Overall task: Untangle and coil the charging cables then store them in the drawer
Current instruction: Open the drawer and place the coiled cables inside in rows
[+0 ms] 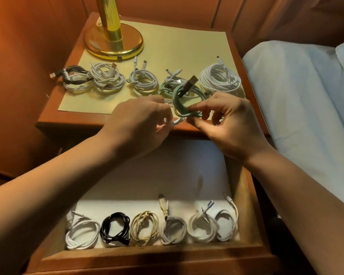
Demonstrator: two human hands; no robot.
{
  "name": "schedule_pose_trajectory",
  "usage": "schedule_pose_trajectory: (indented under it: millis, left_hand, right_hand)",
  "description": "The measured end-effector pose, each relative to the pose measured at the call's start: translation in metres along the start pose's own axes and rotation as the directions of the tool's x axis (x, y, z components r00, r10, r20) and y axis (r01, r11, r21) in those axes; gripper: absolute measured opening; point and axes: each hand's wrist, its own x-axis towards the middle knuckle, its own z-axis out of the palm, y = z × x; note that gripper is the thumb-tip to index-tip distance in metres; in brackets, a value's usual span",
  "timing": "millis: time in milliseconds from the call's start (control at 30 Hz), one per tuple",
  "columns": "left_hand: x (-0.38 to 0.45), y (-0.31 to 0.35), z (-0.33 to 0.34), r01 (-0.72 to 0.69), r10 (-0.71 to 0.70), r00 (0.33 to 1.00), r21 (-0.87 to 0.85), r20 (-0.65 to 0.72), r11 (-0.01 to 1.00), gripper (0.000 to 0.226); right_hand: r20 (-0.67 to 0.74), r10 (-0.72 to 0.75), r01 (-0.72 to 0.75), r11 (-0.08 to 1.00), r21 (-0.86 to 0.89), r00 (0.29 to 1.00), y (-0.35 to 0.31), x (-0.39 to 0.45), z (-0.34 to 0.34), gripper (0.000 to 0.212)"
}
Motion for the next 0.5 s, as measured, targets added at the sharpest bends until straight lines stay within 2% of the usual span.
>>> schedule_pose_trajectory:
  millis: [100, 200, 333, 500]
  left_hand:
    - [-0.018, -0.012, -0.026, -0.016, 0.017, 0.998, -0.022, 0.064, 1.000, 0.010]
    - [-0.039, -0.031, -0.046, 0.012, 0.021, 0.962, -0.122, 0.273, 0.992, 0.010]
    - [-0.055, -0.056, -0.054, 0.127, -0.032, 0.840, -0.140, 0.542, 0.982, 0.006]
    - [-0.066, -0.068, -0.041, 0.139, -0.131, 0.618, 0.056, 0.775, 0.989, 0.009]
  right_hand:
    - [0.029, -0.048, 0.048, 0.998, 0.033, 0.998, -0.010, -0.004, 0.008, 0.023]
    - [0.088, -0.097, 0.092, 0.994, 0.054, 0.991, -0.025, -0.014, 0.022, 0.022]
    - [0.217, -0.132, 0.116, 0.989, 0.087, 0.967, -0.044, -0.030, 0.046, 0.022]
    - [0.327, -0.143, 0.123, 0.989, 0.081, 0.934, -0.051, -0.044, 0.086, 0.017]
